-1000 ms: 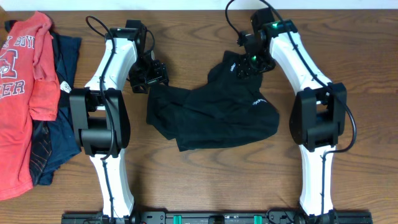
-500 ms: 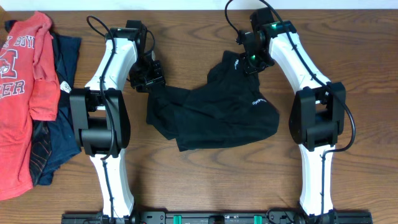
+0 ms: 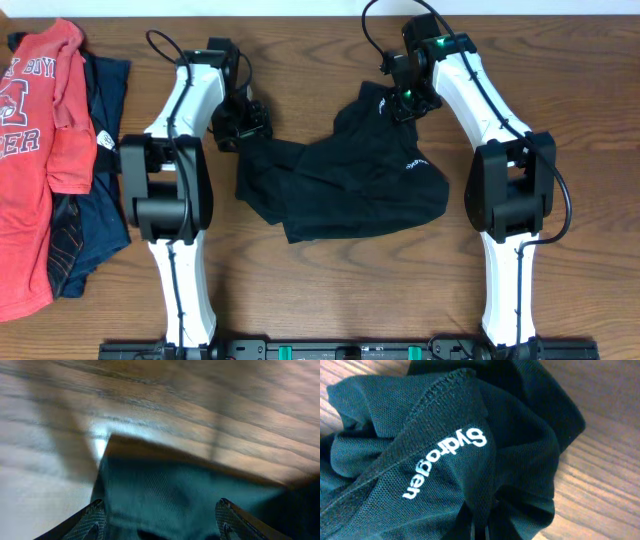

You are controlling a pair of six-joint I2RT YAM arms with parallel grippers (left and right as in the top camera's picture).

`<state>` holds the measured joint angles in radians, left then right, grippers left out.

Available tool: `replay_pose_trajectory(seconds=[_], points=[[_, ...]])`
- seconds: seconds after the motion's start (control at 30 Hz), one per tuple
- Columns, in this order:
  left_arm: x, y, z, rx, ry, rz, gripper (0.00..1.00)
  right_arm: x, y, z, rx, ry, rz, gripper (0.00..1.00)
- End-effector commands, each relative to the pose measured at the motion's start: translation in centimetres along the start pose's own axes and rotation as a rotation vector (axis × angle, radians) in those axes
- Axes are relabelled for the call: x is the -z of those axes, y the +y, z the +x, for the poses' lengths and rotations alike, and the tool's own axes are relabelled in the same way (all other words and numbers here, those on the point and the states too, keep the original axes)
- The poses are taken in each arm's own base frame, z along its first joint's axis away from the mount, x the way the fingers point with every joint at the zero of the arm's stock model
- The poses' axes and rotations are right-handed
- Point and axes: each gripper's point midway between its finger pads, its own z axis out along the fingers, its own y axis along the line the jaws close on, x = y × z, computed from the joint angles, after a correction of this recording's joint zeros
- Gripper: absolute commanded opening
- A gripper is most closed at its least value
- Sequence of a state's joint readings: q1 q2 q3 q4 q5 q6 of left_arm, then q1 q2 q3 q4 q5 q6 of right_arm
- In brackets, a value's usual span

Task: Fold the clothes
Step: 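Grasp the shirt's top edges with both grippers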

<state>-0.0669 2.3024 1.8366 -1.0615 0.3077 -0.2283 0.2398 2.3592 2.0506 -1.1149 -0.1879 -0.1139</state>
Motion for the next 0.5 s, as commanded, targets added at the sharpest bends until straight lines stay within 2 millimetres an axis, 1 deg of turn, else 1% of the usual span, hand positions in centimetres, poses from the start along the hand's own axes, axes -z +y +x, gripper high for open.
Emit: replay_pose_trajectory(seconds=[0.0, 0.1, 0.13, 0.17, 0.2, 0.27, 0.47], points=[[-1.65, 0.8, -0.08, 0.004, 0.027, -0.016, 0.72, 0.63, 0.54, -0.42, 0.013, -0.012, -0.018, 0.01], [-1.84, 0.63, -0.35, 0.005, 0.02, -0.006, 0.71, 0.63, 0.53, -0.26, 0.018, -0.006, -0.018, 0.01], [-1.84, 0.6, -0.47, 0.004, 0.015, -0.005, 0.67, 0.64, 0.52, -0.26, 0.018, -0.006, -0.018, 0.01], [-1.85, 0.58, -0.56, 0.006, 0.011, -0.004, 0.58, 0.65, 0.53, -0.26, 0.018, -0.006, -0.018, 0.01], [-1.85, 0.57, -0.58, 0.006, 0.01, -0.004, 0.33, 0.65, 0.53, -0.25, 0.018, -0.005, -0.019, 0.01], [-1.85, 0.57, -0.58, 0.009, 0.01, -0.004, 0.06, 0.65, 0.56, -0.18, 0.018, -0.002, -0.019, 0.01], [-1.82, 0.54, -0.69, 0.016, 0.006, -0.003, 0.06, 0.8, 0.59, -0.15, 0.017, -0.001, -0.019, 0.01]])
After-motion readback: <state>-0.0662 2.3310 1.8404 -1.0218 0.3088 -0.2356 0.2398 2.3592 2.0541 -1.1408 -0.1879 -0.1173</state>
